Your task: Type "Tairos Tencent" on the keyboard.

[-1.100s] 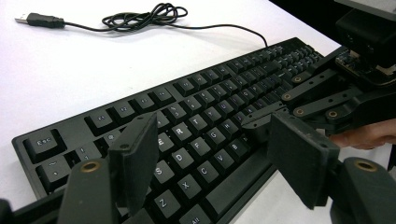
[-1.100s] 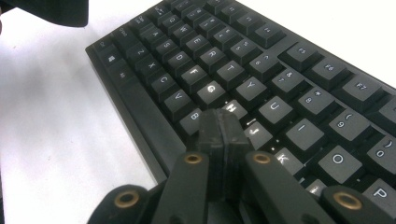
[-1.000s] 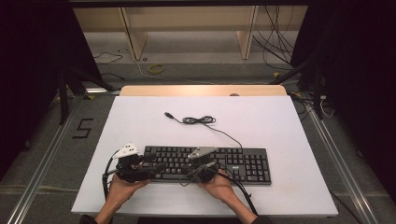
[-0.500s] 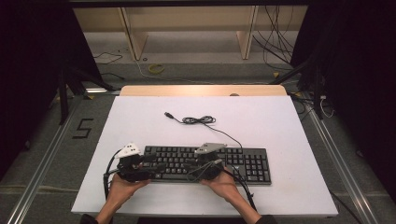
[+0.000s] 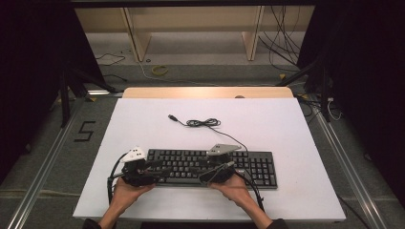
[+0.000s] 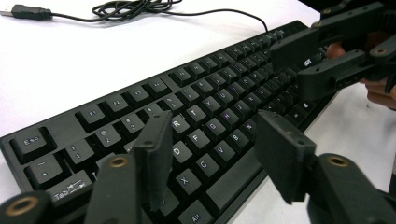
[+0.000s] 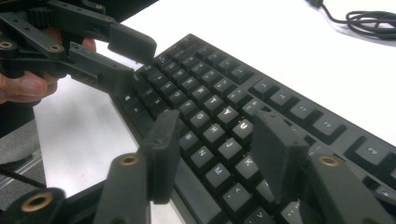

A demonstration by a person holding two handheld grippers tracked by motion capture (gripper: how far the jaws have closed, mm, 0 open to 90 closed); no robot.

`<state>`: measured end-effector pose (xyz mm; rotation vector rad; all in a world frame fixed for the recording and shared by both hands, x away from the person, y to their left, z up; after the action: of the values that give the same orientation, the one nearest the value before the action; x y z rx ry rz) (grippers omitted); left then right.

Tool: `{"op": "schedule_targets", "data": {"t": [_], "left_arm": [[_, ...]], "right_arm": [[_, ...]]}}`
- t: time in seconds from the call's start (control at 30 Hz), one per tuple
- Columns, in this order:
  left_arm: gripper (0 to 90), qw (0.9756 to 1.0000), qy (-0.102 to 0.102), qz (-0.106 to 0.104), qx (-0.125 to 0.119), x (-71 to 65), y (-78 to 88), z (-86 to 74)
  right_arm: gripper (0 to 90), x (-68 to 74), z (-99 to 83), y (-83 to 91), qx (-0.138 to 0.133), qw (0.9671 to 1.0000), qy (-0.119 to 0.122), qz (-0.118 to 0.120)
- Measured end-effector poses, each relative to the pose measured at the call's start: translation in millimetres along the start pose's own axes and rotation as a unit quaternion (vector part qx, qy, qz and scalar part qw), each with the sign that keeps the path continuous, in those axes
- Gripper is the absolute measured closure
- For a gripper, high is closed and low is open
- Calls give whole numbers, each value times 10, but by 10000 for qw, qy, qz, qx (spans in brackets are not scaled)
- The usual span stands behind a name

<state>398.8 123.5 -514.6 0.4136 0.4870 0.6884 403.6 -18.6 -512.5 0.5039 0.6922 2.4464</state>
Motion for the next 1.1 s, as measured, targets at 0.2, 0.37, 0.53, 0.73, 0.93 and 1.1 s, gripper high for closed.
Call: {"op": "schedule_targets", "data": {"t": [0.2,0.37,0.53,0.73,0.93,1.1], "left_arm": [[564,9998,-115,-11,133,-28,-22,-23],[633,9996,-203,-44,189,-53,-34,-30],[711,9988,-349,-53,327,-83,-58,-55],[794,9981,-440,-40,437,-93,-81,-73],[865,9972,-506,-33,548,-91,-107,-97],[891,9968,-520,-27,614,-88,-130,-110]], "right_arm": [[489,-17,12,43,-60,10000,10,-20],[458,-22,10,57,-50,10000,-12,-42],[438,-7,-2,62,-27,10000,2,-39],[430,6,-6,74,-42,10000,14,-19],[418,18,-18,89,-22,10000,2,-10],[402,16,-34,109,-22,10000,0,-17]]}}
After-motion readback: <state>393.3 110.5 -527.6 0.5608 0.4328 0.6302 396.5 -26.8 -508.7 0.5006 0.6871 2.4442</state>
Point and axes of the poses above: each handheld gripper's, and its own axes: y roughly backward along the jaws, z roughly out of its top, x roughly to its left, the point moved 10 cm from there along -y, roughly forward along the jaws, and after that the axes turned 2 degrees about y, right-handed, at the moved point
